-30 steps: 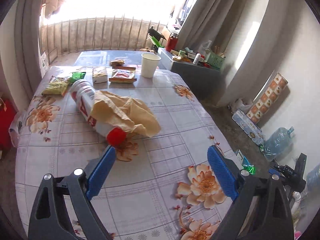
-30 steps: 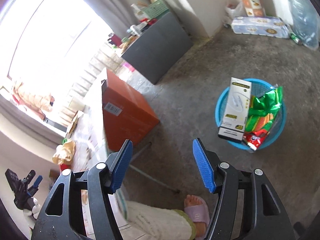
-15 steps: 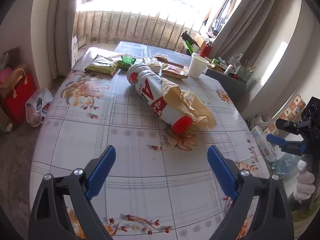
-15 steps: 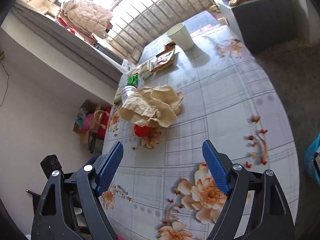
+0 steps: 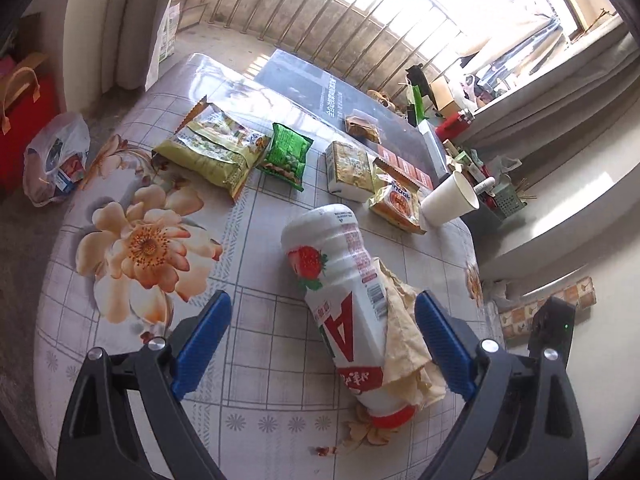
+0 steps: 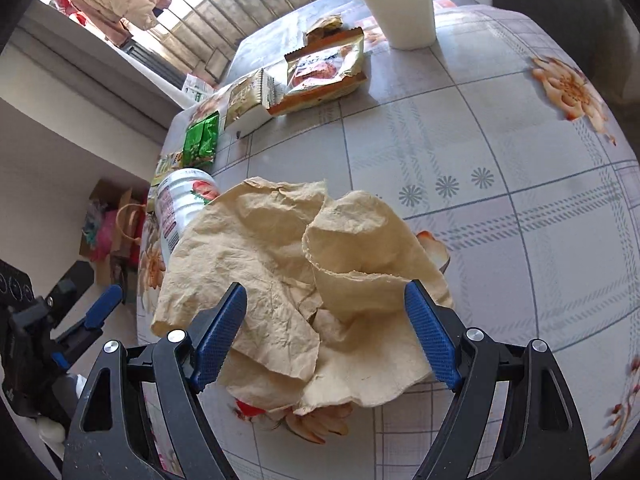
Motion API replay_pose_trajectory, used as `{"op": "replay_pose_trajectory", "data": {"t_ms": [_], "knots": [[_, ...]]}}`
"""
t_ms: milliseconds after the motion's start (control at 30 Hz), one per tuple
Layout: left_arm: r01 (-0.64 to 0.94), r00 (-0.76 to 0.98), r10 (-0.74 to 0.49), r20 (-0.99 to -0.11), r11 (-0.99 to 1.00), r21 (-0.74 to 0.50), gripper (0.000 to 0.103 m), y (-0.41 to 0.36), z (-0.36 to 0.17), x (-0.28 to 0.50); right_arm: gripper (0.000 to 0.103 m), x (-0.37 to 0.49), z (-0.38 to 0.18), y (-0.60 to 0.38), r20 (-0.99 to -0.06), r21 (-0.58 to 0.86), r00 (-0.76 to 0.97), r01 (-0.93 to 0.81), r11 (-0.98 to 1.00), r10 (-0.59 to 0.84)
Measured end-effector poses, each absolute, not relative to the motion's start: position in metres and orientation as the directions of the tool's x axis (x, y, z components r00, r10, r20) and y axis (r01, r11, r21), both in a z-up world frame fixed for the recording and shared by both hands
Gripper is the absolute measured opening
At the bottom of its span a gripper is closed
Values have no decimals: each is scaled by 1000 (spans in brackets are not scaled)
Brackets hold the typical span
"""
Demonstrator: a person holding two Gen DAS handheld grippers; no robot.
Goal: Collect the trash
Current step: 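Grasp the white yogurt bottle with the left tool while the right tool grasps the tan paper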
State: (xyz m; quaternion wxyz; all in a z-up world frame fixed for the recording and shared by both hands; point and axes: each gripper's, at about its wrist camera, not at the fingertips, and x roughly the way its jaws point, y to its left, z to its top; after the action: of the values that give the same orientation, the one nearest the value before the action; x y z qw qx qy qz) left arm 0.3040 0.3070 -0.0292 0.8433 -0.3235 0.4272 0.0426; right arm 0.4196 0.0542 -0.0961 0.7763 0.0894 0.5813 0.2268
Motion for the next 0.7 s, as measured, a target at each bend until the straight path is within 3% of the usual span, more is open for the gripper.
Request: {"op": "replay_pose_trajectory", "data": {"t_ms": [67, 167, 333, 367, 500, 700], "knots": [[-389, 611, -164, -774, 789, -475, 91, 305, -35, 324, 77, 421, -98, 64, -876, 343, 244, -291, 893, 416], [-403, 592, -111, -799, 817, -412, 91, 293, -43, 346, 66, 422, -101, 74, -889, 244, 288, -360, 900, 357], [-427, 562, -40, -826, 842, -330, 85, 279, -54, 363, 32, 410, -101, 82, -888, 44, 388, -461, 886, 246], [-426, 555, -35, -831, 846, -321, 82, 276, -57, 365, 29, 407, -102, 81, -885, 13, 405, -473, 881, 230], [-423, 530, -34, -847, 856, -299, 71, 266, -67, 368, 6, 405, -103, 64, -880, 6, 408, -501, 865, 242], [-401, 532, -15, -847, 876, -268, 70, 249, -66, 364, 2, 401, -109, 45, -884, 28, 391, -502, 864, 255]]}}
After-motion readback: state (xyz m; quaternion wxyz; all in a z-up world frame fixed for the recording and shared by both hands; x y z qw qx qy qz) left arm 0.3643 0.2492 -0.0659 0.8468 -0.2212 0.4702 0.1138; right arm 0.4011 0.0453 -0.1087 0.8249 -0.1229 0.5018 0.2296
